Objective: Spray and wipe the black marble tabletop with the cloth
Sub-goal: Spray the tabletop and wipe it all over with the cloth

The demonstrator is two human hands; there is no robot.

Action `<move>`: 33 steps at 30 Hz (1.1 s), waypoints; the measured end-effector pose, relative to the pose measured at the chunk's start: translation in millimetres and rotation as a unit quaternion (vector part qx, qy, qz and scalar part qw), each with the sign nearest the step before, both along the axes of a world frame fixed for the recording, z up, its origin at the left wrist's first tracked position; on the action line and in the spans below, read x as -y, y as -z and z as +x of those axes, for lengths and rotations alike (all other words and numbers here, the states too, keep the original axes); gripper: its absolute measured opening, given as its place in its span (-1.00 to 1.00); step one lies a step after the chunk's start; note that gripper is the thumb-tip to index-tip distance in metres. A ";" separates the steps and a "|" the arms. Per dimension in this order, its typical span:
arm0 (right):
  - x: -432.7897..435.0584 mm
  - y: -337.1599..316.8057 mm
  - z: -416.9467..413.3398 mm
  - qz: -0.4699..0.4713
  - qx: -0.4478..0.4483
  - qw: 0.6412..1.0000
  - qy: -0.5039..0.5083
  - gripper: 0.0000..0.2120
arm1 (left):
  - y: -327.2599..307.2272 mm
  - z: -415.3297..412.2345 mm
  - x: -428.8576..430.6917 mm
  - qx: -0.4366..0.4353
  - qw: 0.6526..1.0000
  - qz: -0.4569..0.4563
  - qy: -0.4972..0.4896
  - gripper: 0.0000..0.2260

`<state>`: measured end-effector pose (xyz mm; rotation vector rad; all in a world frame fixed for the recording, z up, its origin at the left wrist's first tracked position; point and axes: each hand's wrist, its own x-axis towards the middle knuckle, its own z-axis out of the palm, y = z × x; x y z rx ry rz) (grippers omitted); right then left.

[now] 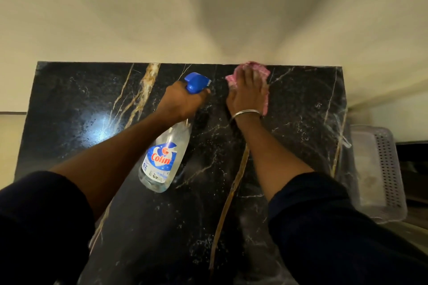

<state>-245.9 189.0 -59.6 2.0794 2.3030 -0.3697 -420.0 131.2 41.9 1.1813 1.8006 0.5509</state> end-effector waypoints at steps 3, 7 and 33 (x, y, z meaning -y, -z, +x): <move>6.8 -7.2 -33.1 0.008 -0.004 0.997 -0.076 -0.44 | -3.1 -1.8 0.7 -0.004 1.000 0.003 -0.009 -0.79; -4.2 -4.9 8.9 0.017 -0.014 0.987 -0.156 -0.47 | -5.3 -3.0 2.6 -0.008 1.000 -0.002 -0.015 -0.78; 72.6 -1.2 35.3 0.021 0.008 0.989 -0.147 -0.46 | -16.3 21.6 43.7 0.003 1.000 0.005 0.010 -0.84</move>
